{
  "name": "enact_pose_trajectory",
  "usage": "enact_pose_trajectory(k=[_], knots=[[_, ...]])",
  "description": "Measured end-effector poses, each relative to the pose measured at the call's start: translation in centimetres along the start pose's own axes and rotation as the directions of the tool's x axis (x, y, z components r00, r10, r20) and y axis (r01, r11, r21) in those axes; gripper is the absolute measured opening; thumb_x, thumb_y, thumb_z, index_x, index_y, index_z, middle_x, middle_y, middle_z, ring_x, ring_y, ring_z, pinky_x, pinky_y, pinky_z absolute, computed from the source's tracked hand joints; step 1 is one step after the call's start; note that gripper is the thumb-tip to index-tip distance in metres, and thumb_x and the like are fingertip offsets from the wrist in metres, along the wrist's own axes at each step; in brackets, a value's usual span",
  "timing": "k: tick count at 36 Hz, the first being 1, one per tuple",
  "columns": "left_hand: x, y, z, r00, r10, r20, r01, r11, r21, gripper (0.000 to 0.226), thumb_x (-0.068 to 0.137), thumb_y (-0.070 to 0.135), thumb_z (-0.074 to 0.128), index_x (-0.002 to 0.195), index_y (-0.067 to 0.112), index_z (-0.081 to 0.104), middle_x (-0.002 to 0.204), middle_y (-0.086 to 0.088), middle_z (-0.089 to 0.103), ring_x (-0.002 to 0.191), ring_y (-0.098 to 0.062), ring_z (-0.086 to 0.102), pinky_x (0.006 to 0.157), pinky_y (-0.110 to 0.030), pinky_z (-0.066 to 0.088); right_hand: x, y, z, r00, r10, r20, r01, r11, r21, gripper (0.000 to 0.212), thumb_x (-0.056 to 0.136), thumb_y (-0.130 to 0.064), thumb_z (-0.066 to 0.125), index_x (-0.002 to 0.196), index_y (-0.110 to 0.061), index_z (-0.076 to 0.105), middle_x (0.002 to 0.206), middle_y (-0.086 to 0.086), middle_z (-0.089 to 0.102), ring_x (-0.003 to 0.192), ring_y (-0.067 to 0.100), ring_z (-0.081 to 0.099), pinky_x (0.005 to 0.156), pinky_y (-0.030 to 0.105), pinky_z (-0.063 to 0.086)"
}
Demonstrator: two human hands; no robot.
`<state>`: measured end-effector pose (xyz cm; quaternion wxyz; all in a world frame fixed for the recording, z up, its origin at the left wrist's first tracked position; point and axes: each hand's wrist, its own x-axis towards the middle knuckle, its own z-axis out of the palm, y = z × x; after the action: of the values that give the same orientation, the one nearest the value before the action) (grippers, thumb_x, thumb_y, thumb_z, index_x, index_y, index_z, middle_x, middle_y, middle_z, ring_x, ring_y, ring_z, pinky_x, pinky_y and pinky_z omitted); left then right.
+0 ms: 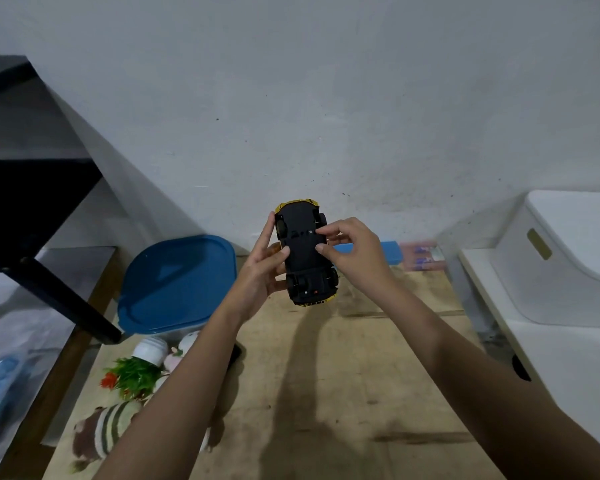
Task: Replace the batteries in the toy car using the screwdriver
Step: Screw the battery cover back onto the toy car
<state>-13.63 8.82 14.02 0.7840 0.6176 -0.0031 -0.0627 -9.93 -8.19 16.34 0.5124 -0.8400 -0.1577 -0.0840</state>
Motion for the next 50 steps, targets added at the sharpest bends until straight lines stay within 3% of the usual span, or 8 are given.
enact_pose_trajectory(k=[7,14,20,28,33,37,42,50], knots=[[-0.1,0.0,0.4,0.998,0.027,-0.064,-0.025,0.999,0.034,0.067,0.093,0.016,0.055,0.142,0.05,0.023,0.131,-0.008,0.055,0.113,-0.025,0.06,0.076,-0.035,0.055,-0.9,-0.1,0.9,0.995,-0.025,-0.097,0.025,1.0,-0.004,0.028,0.08,-0.009,0.07,0.108,-0.013,0.068,0.092,-0.005,0.05,0.082,-0.003,0.054,0.065,0.0,0.046],[0.0,-0.6,0.5,0.997,0.048,-0.063,-0.044,0.997,0.066,0.063,0.095,0.016,0.052,0.136,0.056,0.026,0.12,-0.003,0.06,0.104,-0.019,0.061,0.071,-0.032,0.054,-1.8,0.9,1.4,0.978,-0.154,-0.139,0.148,0.988,-0.053,0.027,0.082,-0.006,0.067,0.11,-0.008,0.068,0.09,-0.001,0.049,0.082,0.006,0.053,0.073,0.005,0.049],[0.5,-1.4,1.4,0.991,0.079,-0.109,-0.066,0.991,0.114,0.063,0.096,0.014,0.05,0.139,0.051,0.024,0.106,0.0,0.06,0.096,-0.013,0.061,0.065,-0.026,0.053,-2.5,2.5,1.5,0.945,-0.326,-0.036,0.309,0.922,-0.231,0.03,0.089,-0.014,0.052,0.115,-0.004,0.064,0.098,0.015,0.051,0.084,0.008,0.047,0.079,0.01,0.041],[1.4,-2.2,3.2,0.994,0.081,-0.074,-0.068,0.985,0.16,0.061,0.096,0.013,0.049,0.138,0.051,0.025,0.115,-0.005,0.059,0.094,-0.009,0.064,0.067,-0.026,0.054,-2.4,4.4,-0.3,0.943,-0.332,0.012,0.317,0.89,-0.327,0.034,0.091,-0.021,0.046,0.114,-0.003,0.064,0.098,0.016,0.05,0.083,0.019,0.054,0.069,0.022,0.049],[2.3,-3.9,4.2,0.997,0.032,-0.074,-0.019,0.985,0.173,0.062,0.096,0.013,0.048,0.143,0.045,0.023,0.121,-0.01,0.056,0.093,-0.01,0.063,0.066,-0.024,0.055,-2.7,5.9,-0.9,0.973,-0.228,-0.028,0.211,0.934,-0.288,0.026,0.089,-0.013,0.056,0.11,-0.003,0.066,0.096,0.014,0.052,0.082,0.005,0.044,0.076,0.007,0.04],[3.1,-5.2,5.0,0.997,0.007,-0.076,0.007,0.983,0.182,0.064,0.096,0.01,0.049,0.145,0.04,0.022,0.122,-0.012,0.054,0.096,-0.014,0.064,0.067,-0.024,0.056,-3.1,7.0,-2.1,0.998,-0.041,-0.039,0.033,0.984,-0.173,0.028,0.089,-0.005,0.057,0.115,-0.007,0.065,0.099,0.002,0.052,0.09,0.013,0.055,0.083,0.014,0.049],[4.2,-7.0,5.3,0.996,-0.034,-0.082,0.052,0.974,0.22,0.065,0.095,0.009,0.05,0.145,0.039,0.022,0.128,-0.012,0.051,0.114,-0.024,0.056,0.074,-0.027,0.057,-3.5,10.8,-4.1,0.967,0.146,-0.209,-0.172,0.979,-0.11,0.019,0.086,0.0,0.058,0.1,-0.004,0.07,0.098,0.011,0.063,0.081,0.013,0.058,0.071,0.002,0.045],[4.9,-9.8,4.8,0.985,-0.125,-0.116,0.147,0.968,0.204,0.065,0.095,0.007,0.049,0.144,0.041,0.023,0.128,-0.009,0.051,0.112,-0.02,0.057,0.076,-0.03,0.058,-7.6,19.9,-7.5,0.834,0.51,-0.209,-0.545,0.705,-0.453,0.035,0.084,-0.011,0.062,0.118,-0.005,0.058,0.12,0.02,0.053,0.113,0.034,0.048,0.095,0.039,0.04]])
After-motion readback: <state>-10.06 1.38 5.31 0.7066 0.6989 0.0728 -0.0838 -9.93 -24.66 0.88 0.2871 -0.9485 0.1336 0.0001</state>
